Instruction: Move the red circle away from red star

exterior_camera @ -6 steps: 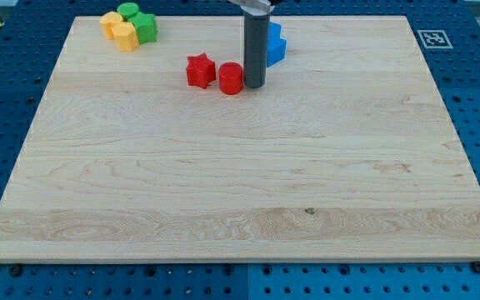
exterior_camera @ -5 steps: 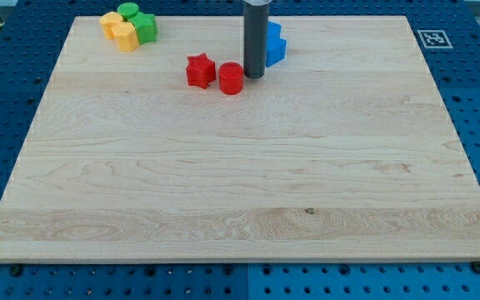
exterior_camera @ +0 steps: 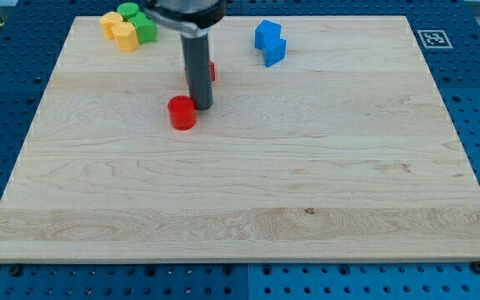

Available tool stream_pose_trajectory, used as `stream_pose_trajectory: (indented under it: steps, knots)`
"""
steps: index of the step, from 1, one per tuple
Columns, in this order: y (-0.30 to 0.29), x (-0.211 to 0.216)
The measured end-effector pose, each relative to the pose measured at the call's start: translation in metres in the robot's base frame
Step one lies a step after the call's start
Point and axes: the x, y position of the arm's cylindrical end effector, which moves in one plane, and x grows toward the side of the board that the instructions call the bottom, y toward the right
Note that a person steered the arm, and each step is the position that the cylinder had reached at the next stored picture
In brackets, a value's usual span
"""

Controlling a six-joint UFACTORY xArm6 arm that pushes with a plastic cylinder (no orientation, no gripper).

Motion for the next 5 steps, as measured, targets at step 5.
stream_pose_trajectory:
  steps: [5]
  knots:
    - [0.037, -0.120]
